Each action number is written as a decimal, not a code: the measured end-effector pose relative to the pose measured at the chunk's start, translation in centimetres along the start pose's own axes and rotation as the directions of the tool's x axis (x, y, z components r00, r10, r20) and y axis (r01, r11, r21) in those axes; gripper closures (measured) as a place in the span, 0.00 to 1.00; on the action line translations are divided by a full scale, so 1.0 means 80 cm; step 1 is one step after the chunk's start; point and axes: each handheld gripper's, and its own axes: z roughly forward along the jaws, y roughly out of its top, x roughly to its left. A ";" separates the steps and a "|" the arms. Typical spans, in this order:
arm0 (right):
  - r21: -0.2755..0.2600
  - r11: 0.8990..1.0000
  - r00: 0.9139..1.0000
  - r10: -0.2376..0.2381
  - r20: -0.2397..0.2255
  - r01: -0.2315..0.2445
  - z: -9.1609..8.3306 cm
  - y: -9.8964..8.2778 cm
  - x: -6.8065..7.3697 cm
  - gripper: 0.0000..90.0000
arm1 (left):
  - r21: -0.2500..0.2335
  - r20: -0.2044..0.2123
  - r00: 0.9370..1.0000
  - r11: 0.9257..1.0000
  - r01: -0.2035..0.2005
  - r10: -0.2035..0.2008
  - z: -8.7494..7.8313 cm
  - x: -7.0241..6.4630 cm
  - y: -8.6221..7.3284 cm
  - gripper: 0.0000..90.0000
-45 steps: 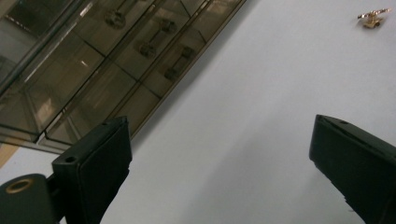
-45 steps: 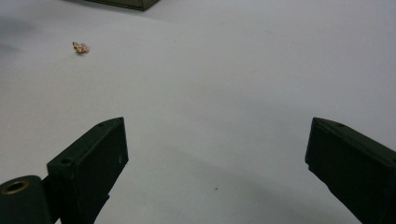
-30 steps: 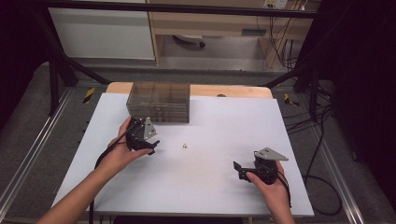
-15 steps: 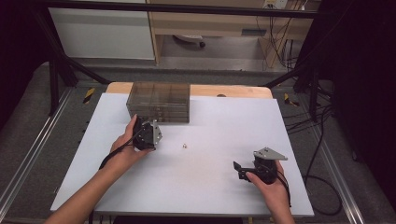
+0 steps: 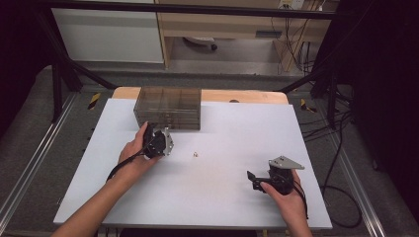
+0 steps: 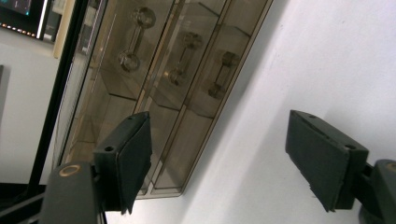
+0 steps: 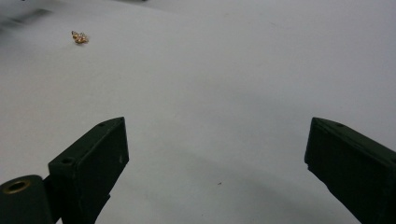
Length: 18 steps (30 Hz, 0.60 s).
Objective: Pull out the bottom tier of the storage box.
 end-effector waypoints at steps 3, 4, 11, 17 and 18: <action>-0.005 1.000 1.000 0.001 -0.001 -0.001 -0.001 0.000 0.001 0.08 | 0.014 -0.019 1.000 1.000 -0.023 0.023 0.002 -0.002 0.000 0.27; -0.005 1.000 1.000 0.001 -0.001 -0.001 -0.001 0.000 0.001 0.08 | 0.014 -0.019 1.000 1.000 -0.023 0.023 0.002 -0.002 0.000 0.27; 0.001 1.000 1.000 0.001 -0.001 -0.001 0.000 0.000 0.000 0.08 | 0.021 -0.041 0.998 0.998 -0.051 0.052 0.006 -0.008 0.002 0.29; 0.005 1.000 1.000 -0.003 0.002 0.003 0.001 0.000 0.000 0.08 | 0.027 -0.061 0.996 0.997 -0.066 0.068 0.007 -0.008 0.001 0.31; 0.005 1.000 1.000 -0.004 0.002 0.004 0.001 0.000 0.000 0.08 | 0.029 -0.063 0.996 0.998 -0.064 0.066 0.008 -0.007 0.001 0.31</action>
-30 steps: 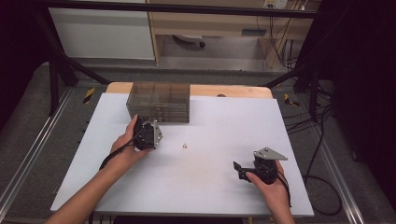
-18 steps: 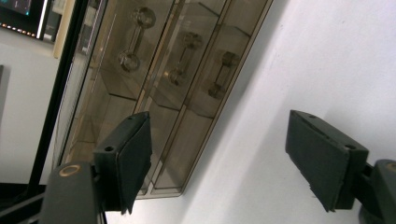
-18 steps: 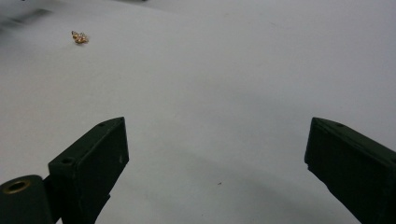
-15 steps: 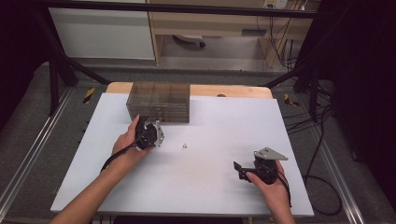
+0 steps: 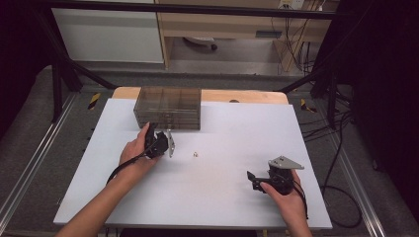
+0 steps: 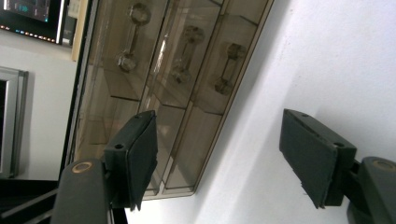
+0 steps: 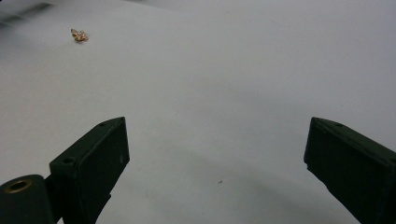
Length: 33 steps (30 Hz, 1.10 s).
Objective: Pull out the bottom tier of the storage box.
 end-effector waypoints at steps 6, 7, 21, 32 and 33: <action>0.000 1.000 1.000 0.001 0.000 -0.001 -0.001 0.000 0.000 0.08 | 0.009 -0.002 1.000 1.000 -0.014 0.014 0.002 -0.001 -0.001 0.37; 0.000 1.000 1.000 0.001 0.000 -0.001 -0.001 0.000 0.000 0.08 | 0.008 -0.007 1.000 1.000 -0.018 0.018 0.002 -0.002 -0.001 0.37; 0.001 1.000 1.000 0.003 -0.006 -0.003 0.000 0.000 0.001 0.08 | 0.016 -0.055 0.997 0.998 -0.060 0.060 0.010 -0.009 0.003 0.35; 0.001 1.000 1.000 0.001 -0.008 -0.001 0.000 0.001 0.002 0.08 | 0.002 -0.086 0.992 0.996 -0.088 0.088 0.013 -0.009 0.004 0.38; 0.001 1.000 1.000 0.002 -0.008 -0.002 0.000 0.001 0.002 0.08 | 0.007 -0.089 0.992 0.996 -0.087 0.087 0.015 -0.008 0.003 0.39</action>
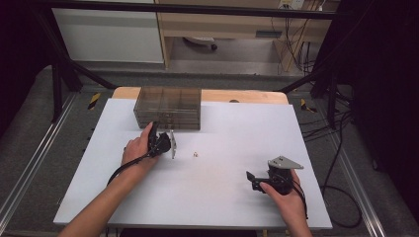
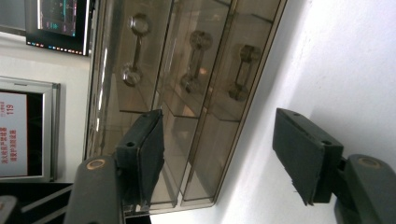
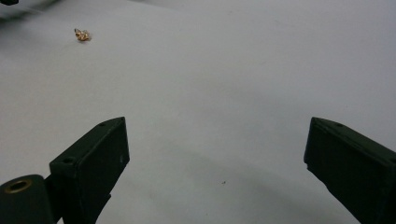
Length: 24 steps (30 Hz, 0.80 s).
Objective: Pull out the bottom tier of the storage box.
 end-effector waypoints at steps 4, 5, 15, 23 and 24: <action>-0.001 1.000 1.000 0.004 -0.002 -0.004 0.000 0.000 0.000 0.08 | -0.003 -0.011 1.000 1.000 0.002 -0.002 0.000 0.001 0.000 0.42; 0.001 1.000 1.000 0.001 0.000 -0.001 0.000 0.000 0.000 0.08 | -0.007 -0.014 1.000 1.000 -0.001 0.000 0.000 0.001 0.000 0.42; 0.002 1.000 1.000 0.005 -0.001 -0.005 0.000 0.000 0.000 0.08 | -0.019 -0.028 0.999 0.999 -0.047 0.047 0.001 -0.004 0.003 0.56; 0.005 1.000 1.000 0.001 0.000 -0.001 0.000 0.000 0.000 0.08 | -0.021 -0.029 0.998 0.998 -0.063 0.062 0.003 -0.006 0.004 0.62; 0.004 1.000 1.000 0.000 0.000 0.000 0.000 0.000 -0.001 0.08 | -0.020 -0.030 0.997 0.998 -0.065 0.064 0.003 -0.006 0.004 0.62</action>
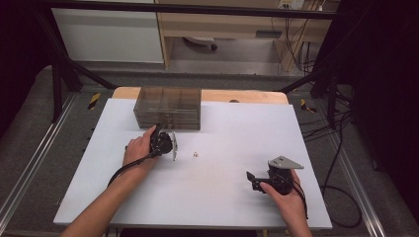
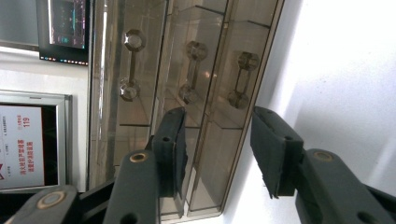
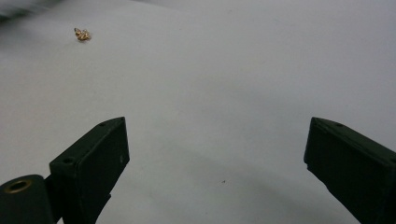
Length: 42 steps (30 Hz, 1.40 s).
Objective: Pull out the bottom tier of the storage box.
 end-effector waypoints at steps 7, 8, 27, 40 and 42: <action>0.002 1.000 1.000 0.001 -0.001 -0.001 0.000 0.000 0.000 0.08 | -0.001 -0.012 1.000 1.000 -0.011 0.011 0.002 -0.001 -0.001 0.63; 0.002 1.000 1.000 0.001 -0.001 -0.001 0.000 0.000 0.000 0.08 | -0.001 -0.012 1.000 1.000 -0.011 0.011 0.002 -0.001 -0.001 0.63; 0.007 1.000 1.000 0.001 -0.010 -0.001 0.001 0.000 0.002 0.08 | 0.013 -0.011 0.998 0.998 -0.055 0.055 0.009 -0.010 0.000 0.68; 0.010 1.000 1.000 -0.003 -0.018 0.003 0.001 0.000 0.002 0.08 | 0.003 -0.018 0.995 0.995 -0.102 0.102 0.020 -0.020 0.001 0.71; 0.007 1.000 1.000 -0.002 -0.019 0.003 0.001 0.000 0.002 0.08 | -0.008 -0.026 0.993 0.994 -0.112 0.112 0.023 -0.022 0.001 0.72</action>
